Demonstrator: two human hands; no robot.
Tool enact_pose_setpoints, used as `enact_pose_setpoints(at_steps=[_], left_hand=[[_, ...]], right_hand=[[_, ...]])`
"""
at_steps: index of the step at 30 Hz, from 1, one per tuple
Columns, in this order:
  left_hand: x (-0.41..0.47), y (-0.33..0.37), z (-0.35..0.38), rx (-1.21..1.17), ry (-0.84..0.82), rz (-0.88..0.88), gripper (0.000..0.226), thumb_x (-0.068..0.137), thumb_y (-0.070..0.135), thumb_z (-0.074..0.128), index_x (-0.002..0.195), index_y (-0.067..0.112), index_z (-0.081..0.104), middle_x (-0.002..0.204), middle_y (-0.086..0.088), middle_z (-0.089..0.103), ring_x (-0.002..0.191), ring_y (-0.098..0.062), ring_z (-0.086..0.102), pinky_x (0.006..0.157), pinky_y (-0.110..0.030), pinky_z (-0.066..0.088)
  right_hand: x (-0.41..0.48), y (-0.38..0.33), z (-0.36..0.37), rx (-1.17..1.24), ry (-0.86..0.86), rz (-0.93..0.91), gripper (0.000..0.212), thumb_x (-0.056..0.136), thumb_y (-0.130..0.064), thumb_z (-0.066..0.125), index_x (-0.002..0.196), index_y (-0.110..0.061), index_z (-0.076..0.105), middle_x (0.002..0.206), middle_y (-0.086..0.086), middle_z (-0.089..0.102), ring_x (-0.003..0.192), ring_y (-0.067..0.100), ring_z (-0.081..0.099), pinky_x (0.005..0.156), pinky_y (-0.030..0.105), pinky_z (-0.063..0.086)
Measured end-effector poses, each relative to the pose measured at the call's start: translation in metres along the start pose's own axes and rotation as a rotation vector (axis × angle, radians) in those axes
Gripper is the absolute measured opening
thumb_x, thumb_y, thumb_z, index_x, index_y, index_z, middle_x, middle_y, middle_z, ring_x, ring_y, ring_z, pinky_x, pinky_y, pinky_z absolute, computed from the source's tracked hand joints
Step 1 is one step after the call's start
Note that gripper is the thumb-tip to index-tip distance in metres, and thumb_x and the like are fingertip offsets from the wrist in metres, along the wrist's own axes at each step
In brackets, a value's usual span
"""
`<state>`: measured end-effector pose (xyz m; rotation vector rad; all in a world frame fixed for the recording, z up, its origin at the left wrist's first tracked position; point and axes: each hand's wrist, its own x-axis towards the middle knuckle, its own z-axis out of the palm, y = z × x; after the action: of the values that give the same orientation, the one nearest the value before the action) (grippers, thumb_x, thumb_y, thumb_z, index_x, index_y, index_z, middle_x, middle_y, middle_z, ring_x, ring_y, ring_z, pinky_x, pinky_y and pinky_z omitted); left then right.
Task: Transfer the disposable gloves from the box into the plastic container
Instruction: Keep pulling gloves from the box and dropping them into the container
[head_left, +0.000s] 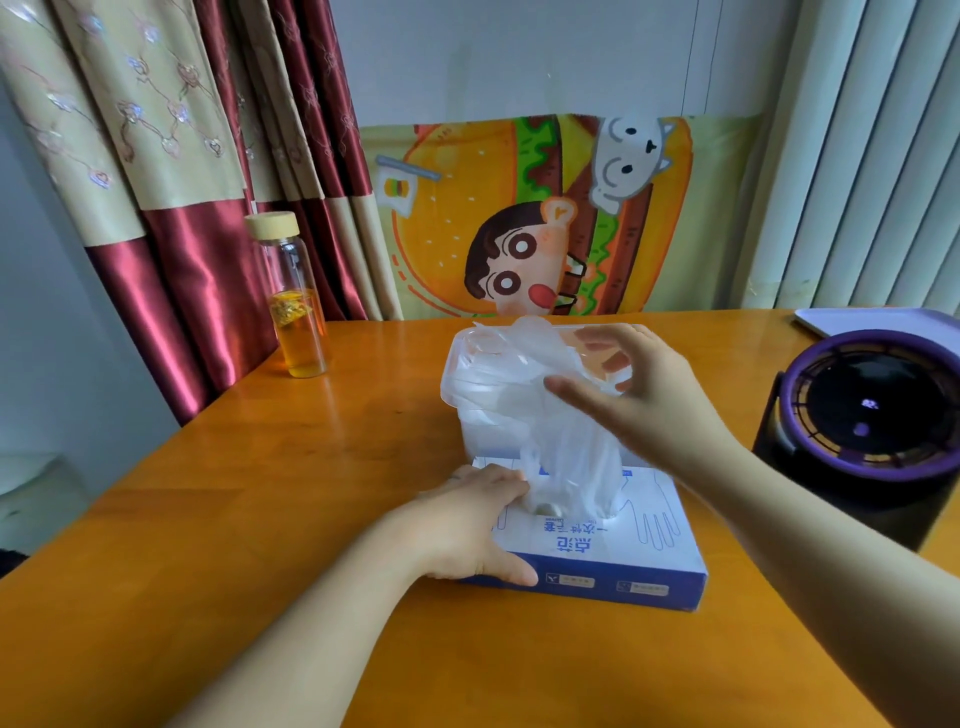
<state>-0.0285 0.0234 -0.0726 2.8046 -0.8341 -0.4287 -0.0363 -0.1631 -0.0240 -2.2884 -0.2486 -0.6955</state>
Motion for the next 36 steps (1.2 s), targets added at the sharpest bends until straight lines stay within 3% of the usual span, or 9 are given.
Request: enact_pose_setpoints(at_steps=[6, 10, 16, 20, 23, 28, 30, 33, 36], left_hand=[[-0.001, 0.001, -0.002, 0.015, -0.029, -0.020, 0.087, 0.081, 0.054, 0.067, 0.150, 0.031, 0.019, 0.157, 0.015, 0.015, 0.144, -0.013, 0.012, 0.114, -0.039, 0.026], [-0.002, 0.003, -0.004, 0.029, -0.032, -0.024, 0.087, 0.081, 0.054, 0.067, 0.150, 0.030, 0.020, 0.158, 0.014, 0.015, 0.144, -0.013, 0.012, 0.113, -0.038, 0.026], [-0.003, 0.003, -0.002, 0.023, -0.024, -0.030, 0.087, 0.081, 0.055, 0.067, 0.150, 0.031, 0.020, 0.158, 0.014, 0.015, 0.144, -0.012, 0.012, 0.114, -0.038, 0.026], [-0.007, 0.002, 0.000, -0.019, 0.038, -0.010, 0.087, 0.080, 0.053, 0.068, 0.150, 0.032, 0.021, 0.158, 0.016, 0.016, 0.145, -0.010, 0.011, 0.116, -0.035, 0.021], [-0.013, 0.003, -0.002, -0.041, 0.094, -0.015, 0.084, 0.075, 0.058, 0.070, 0.146, 0.036, 0.030, 0.154, 0.016, 0.026, 0.140, -0.010, 0.025, 0.114, -0.034, 0.028], [-0.027, 0.016, -0.027, -0.120, 0.718, 0.121, 0.047, 0.073, 0.062, 0.063, 0.111, 0.035, 0.054, 0.116, 0.022, 0.047, 0.105, 0.000, 0.049, 0.085, -0.019, 0.047], [-0.026, 0.026, -0.035, 0.023, 0.881, 0.244, 0.049, 0.079, 0.056, 0.059, 0.121, 0.030, 0.052, 0.123, 0.014, 0.045, 0.107, -0.003, 0.049, 0.082, -0.014, 0.043], [-0.014, 0.037, -0.032, 0.155, 0.753, 0.296, 0.054, 0.089, 0.044, 0.059, 0.138, 0.029, 0.042, 0.142, 0.009, 0.033, 0.120, -0.009, 0.043, 0.094, -0.021, 0.039], [0.001, 0.039, -0.014, 0.056, 0.588, 0.210, 0.027, 0.097, 0.029, 0.052, 0.122, 0.021, 0.058, 0.125, 0.007, 0.045, 0.107, -0.012, 0.053, 0.084, -0.021, 0.042]], right_hand=[[0.023, -0.006, -0.017, 0.240, 0.049, 0.133, 0.021, 0.090, -0.033, 0.061, 0.084, -0.016, 0.073, 0.074, -0.002, 0.069, 0.057, -0.003, 0.056, 0.057, 0.014, 0.043], [0.029, -0.012, -0.034, 0.442, 0.127, 0.174, 0.019, 0.091, -0.034, 0.059, 0.089, -0.021, 0.073, 0.086, -0.007, 0.072, 0.063, -0.002, 0.060, 0.063, 0.010, 0.048], [0.019, -0.011, -0.043, 0.183, -0.034, 0.138, 0.049, 0.088, -0.057, 0.044, 0.094, -0.016, 0.071, 0.089, 0.005, 0.071, 0.084, 0.018, 0.066, 0.080, 0.037, 0.052], [0.003, -0.007, -0.040, 0.065, -0.217, 0.101, 0.017, 0.081, -0.051, 0.057, 0.091, -0.037, 0.061, 0.085, -0.024, 0.061, 0.075, -0.011, 0.058, 0.060, 0.008, 0.045], [0.001, 0.001, -0.031, -0.059, -0.207, 0.053, 0.020, 0.090, -0.031, 0.060, 0.103, -0.020, 0.071, 0.086, -0.016, 0.064, 0.069, -0.008, 0.060, 0.060, 0.006, 0.047], [0.001, 0.001, -0.027, 0.122, -0.227, 0.167, 0.016, 0.094, -0.021, 0.055, 0.093, -0.017, 0.071, 0.084, -0.006, 0.069, 0.074, 0.006, 0.068, 0.070, 0.025, 0.056], [0.000, 0.000, -0.024, 0.187, -0.255, 0.203, 0.016, 0.095, -0.020, 0.053, 0.090, -0.016, 0.069, 0.087, -0.001, 0.071, 0.078, 0.012, 0.068, 0.072, 0.025, 0.056], [-0.002, 0.000, -0.020, 0.249, -0.284, 0.238, 0.020, 0.096, -0.019, 0.051, 0.093, -0.009, 0.069, 0.090, 0.002, 0.071, 0.078, 0.016, 0.069, 0.070, 0.022, 0.055], [-0.003, 0.003, -0.022, 0.272, -0.227, 0.250, 0.023, 0.096, -0.016, 0.050, 0.089, -0.006, 0.069, 0.086, 0.000, 0.073, 0.069, 0.011, 0.070, 0.059, 0.021, 0.049]])
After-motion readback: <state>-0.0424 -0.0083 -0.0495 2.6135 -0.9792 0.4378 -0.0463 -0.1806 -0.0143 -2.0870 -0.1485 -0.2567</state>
